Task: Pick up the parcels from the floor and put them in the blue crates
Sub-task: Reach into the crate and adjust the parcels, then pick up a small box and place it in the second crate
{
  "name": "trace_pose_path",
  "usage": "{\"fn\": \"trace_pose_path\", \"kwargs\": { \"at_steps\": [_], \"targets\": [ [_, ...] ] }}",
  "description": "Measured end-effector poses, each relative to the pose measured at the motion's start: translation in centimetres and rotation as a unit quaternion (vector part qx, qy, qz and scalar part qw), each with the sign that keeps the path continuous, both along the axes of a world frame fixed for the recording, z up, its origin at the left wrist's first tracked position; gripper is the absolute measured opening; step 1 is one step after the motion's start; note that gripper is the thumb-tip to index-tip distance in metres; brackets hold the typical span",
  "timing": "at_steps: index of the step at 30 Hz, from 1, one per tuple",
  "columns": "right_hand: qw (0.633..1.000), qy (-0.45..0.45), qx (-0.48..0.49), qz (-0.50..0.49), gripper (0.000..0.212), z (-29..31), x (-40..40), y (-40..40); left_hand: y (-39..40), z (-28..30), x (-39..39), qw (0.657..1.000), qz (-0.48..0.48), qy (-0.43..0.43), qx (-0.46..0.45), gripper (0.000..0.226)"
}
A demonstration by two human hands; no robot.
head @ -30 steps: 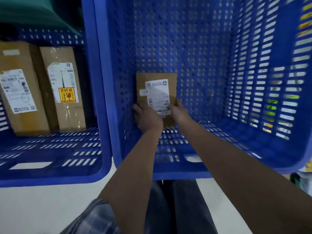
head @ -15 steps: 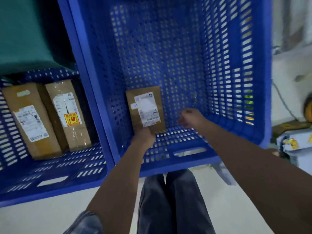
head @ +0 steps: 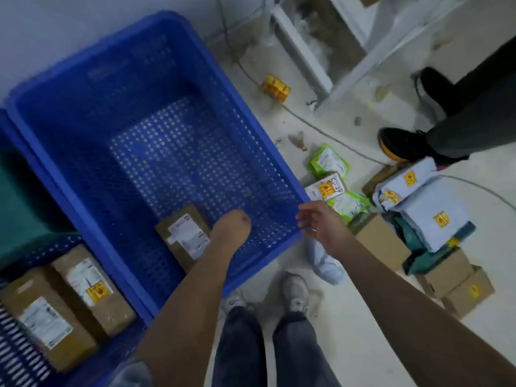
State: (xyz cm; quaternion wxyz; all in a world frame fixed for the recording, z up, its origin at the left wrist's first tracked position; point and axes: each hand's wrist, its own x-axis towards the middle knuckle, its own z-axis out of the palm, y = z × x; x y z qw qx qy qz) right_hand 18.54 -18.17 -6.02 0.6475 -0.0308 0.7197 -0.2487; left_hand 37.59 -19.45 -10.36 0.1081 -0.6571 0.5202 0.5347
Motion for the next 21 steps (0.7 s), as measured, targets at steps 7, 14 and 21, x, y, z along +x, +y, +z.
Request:
{"fn": "trace_pose_path", "kwargs": {
  "at_steps": [7, 14, 21],
  "targets": [
    [0.990, -0.008, 0.086, -0.111, 0.020, -2.9, -6.2, 9.8, 4.9, -1.4, -10.1, 0.988, 0.095, 0.096, -0.070, 0.027],
    [0.977, 0.015, 0.196, -0.080, 0.017, -5.0, -16.1, 22.0, 14.3, -4.1, -16.8, 0.988, -0.008, -0.021, 0.150, 0.019],
    [0.970, 0.038, 0.216, -0.109, 0.010, -5.1, -26.2, 29.3, 16.4, -2.8, -26.7, 0.973, -0.106, -0.055, 0.197, 0.019]
  ]
}}
